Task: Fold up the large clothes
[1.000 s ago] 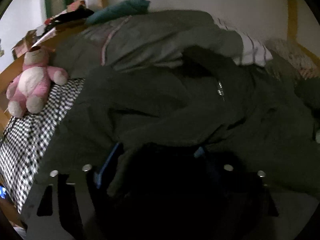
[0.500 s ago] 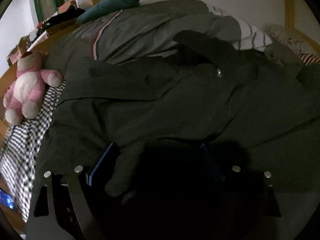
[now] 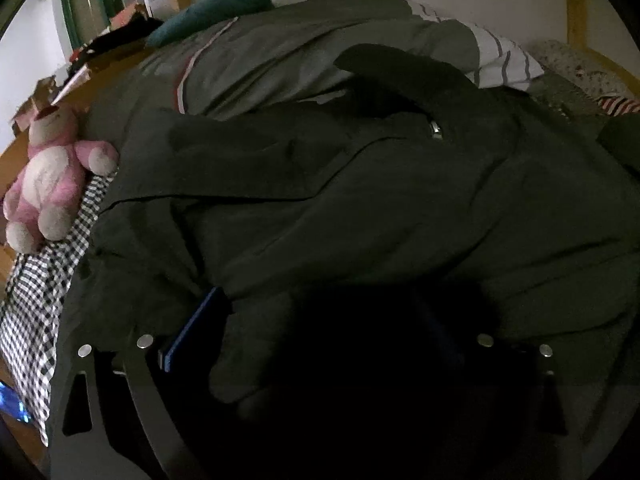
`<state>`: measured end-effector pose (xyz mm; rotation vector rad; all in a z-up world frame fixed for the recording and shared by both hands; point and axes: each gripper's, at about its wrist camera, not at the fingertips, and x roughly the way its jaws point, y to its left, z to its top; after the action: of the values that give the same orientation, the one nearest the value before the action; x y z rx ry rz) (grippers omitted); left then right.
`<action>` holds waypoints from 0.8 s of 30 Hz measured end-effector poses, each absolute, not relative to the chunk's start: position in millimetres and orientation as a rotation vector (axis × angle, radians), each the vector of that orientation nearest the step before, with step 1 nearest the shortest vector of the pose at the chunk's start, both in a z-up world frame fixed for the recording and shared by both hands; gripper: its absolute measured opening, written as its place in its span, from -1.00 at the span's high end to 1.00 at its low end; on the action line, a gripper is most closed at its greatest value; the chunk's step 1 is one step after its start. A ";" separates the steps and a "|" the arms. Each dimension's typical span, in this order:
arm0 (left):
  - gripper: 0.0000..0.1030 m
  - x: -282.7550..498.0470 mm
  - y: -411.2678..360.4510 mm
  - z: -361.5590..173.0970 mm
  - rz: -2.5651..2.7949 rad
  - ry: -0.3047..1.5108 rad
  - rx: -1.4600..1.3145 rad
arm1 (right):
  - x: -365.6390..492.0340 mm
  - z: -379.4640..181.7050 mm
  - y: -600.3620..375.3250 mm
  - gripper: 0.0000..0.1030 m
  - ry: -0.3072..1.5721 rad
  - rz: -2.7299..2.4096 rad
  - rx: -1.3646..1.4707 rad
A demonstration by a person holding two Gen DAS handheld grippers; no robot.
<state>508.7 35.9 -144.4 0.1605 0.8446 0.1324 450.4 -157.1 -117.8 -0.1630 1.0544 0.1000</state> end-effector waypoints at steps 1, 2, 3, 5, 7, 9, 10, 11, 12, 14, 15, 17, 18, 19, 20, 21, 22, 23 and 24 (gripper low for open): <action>-0.80 509.0 36.4 -145.1 0.136 0.845 0.160 | 446.8 -110.1 -159.0 -0.15 1.027 0.022 -0.169; -0.80 509.2 36.6 -145.4 0.139 0.845 0.161 | 443.7 -105.7 -151.3 -0.49 0.996 0.013 -0.170; -0.80 509.5 36.7 -145.7 0.144 0.846 0.163 | 439.8 -103.4 -138.9 -0.93 0.959 -0.025 -0.205; -0.80 510.2 36.8 -146.2 0.146 0.850 0.162 | 428.4 -111.7 -106.1 -0.93 0.897 -0.016 -0.351; -0.80 510.9 36.9 -146.2 0.146 0.853 0.161 | 424.9 -137.8 -105.2 -0.93 0.966 0.020 -0.411; -0.81 511.2 35.4 -145.8 0.145 0.853 0.164 | 423.2 -140.1 -135.6 -0.93 0.956 0.071 -0.273; -0.81 511.3 35.3 -146.0 0.146 0.852 0.165 | 420.5 -137.6 -148.5 -0.93 0.954 0.069 -0.246; -0.81 511.8 35.6 -146.4 0.149 0.853 0.166 | 416.9 -133.3 -160.1 -0.93 0.931 -0.001 -0.260; -0.81 512.2 35.8 -146.3 0.151 0.853 0.166 | 415.5 -129.0 -169.3 -0.93 0.912 -0.048 -0.252; -0.81 511.3 35.2 -146.8 0.154 0.849 0.169 | 407.2 -118.0 -201.2 -0.93 0.871 -0.027 -0.103; -0.81 510.8 35.2 -146.9 0.156 0.846 0.168 | 404.1 -118.0 -209.4 -0.93 0.857 -0.001 -0.056; -0.81 510.5 34.2 -147.0 0.159 0.842 0.169 | 397.6 -118.1 -212.7 -0.93 0.828 0.029 -0.058; -0.81 509.6 33.8 -146.7 0.161 0.839 0.171 | 396.3 -120.3 -211.2 -0.93 0.822 0.032 -0.078; -0.81 509.0 33.4 -145.5 0.162 0.835 0.173 | 394.3 -122.9 -210.2 -0.93 0.808 0.037 -0.094; -0.81 508.0 32.9 -143.3 0.163 0.830 0.175 | 388.8 -122.1 -213.7 -0.93 0.785 0.053 -0.069; -0.81 506.2 32.6 -140.2 0.160 0.823 0.173 | 398.2 -123.3 -218.1 -0.93 0.777 0.067 -0.034; -0.81 501.3 31.1 -132.3 0.146 0.791 0.159 | 402.0 -121.1 -228.7 -0.93 0.762 0.090 0.020; -0.81 496.0 29.3 -125.5 0.139 0.758 0.145 | 396.4 -114.2 -244.7 -0.93 0.729 0.096 0.092; -0.81 489.0 25.6 -113.9 0.129 0.703 0.120 | 392.7 -110.9 -260.5 -0.93 0.701 0.076 0.138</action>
<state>489.0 25.6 -113.9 0.1195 0.7031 0.1288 392.7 -260.5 -110.9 0.1384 0.7008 0.0758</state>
